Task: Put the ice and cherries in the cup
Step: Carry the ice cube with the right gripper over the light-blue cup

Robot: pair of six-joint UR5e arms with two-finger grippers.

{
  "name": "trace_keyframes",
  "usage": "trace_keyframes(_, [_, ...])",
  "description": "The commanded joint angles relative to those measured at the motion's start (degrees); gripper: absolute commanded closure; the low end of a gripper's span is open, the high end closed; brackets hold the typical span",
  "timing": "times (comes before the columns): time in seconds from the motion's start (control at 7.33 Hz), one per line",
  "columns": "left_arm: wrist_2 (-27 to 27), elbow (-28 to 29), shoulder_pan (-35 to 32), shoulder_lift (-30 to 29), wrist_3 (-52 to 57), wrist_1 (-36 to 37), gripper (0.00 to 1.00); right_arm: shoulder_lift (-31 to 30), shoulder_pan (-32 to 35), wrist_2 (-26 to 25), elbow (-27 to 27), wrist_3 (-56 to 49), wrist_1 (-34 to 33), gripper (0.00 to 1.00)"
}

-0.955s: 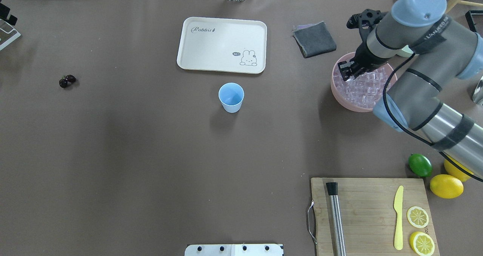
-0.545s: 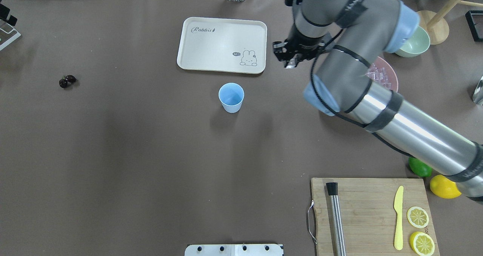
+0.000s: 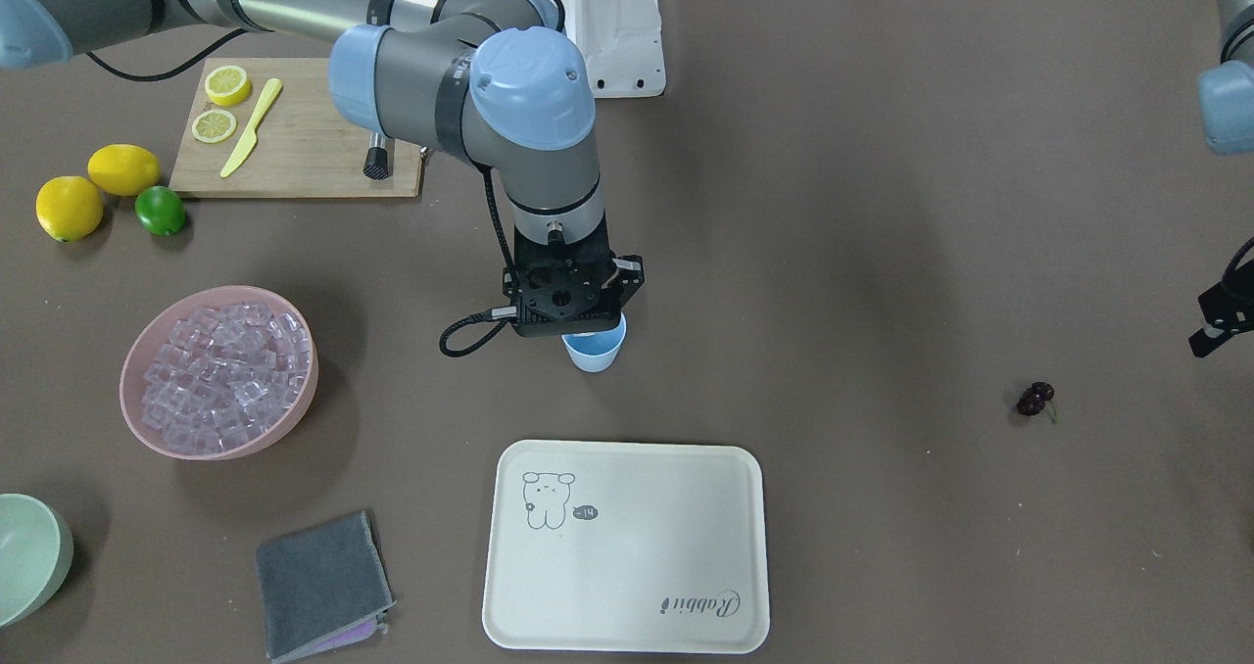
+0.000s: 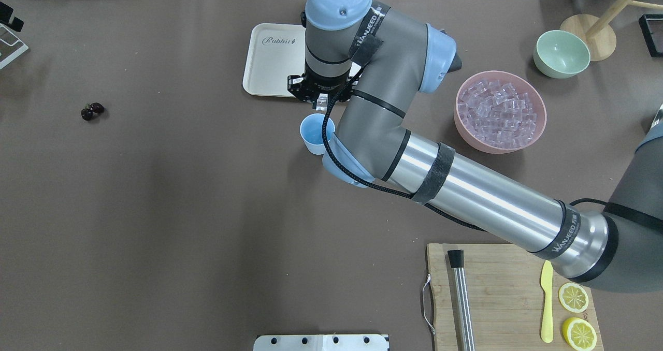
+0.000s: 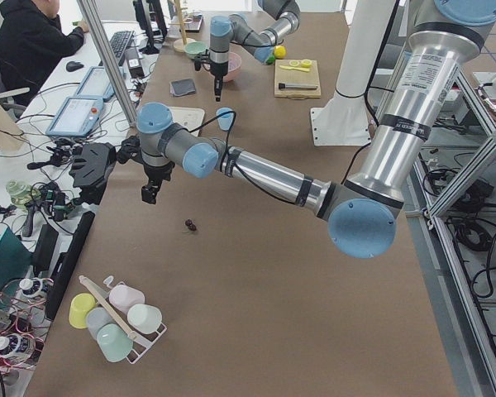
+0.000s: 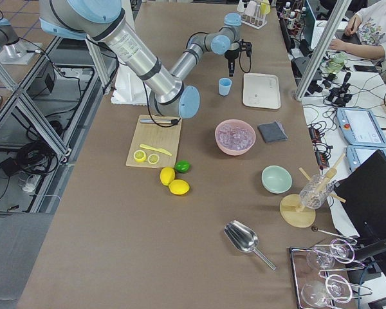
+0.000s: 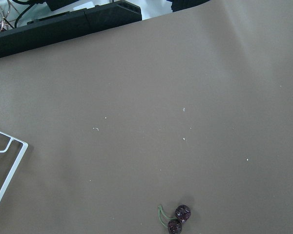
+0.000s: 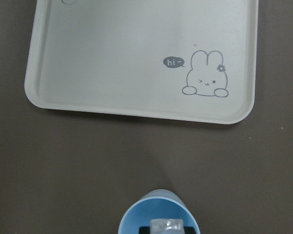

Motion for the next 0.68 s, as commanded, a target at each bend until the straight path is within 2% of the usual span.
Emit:
trace_keyframes(0.0, [-0.02, -0.88, -0.33, 0.35, -0.05, 0.04, 0.02, -0.05, -1.05, -0.97, -3.02, 0.85, 4.55, 1.0])
trace_keyframes(0.14, [0.07, -0.88, -0.33, 0.26, 0.04, 0.04, 0.02, -0.58, -1.13, -0.97, -3.02, 0.32, 4.55, 0.95])
trace_keyframes(0.27, [0.07, -0.88, -0.25, 0.17, 0.04, 0.04, 0.02, -0.84, -1.83, -1.24, -2.84, 0.49, 4.64, 0.37])
trace_keyframes(0.41, [-0.02, -0.96, -0.25, 0.17, 0.04, 0.04, 0.02, -1.02, -2.8, -4.81, -1.97, 1.1, 4.64, 0.02])
trace_keyframes(0.55, [-0.02, -1.14, -0.33, 0.26, 0.04, 0.04, 0.02, -1.37, -2.81, -4.93, -1.09, 0.94, 4.03, 0.01])
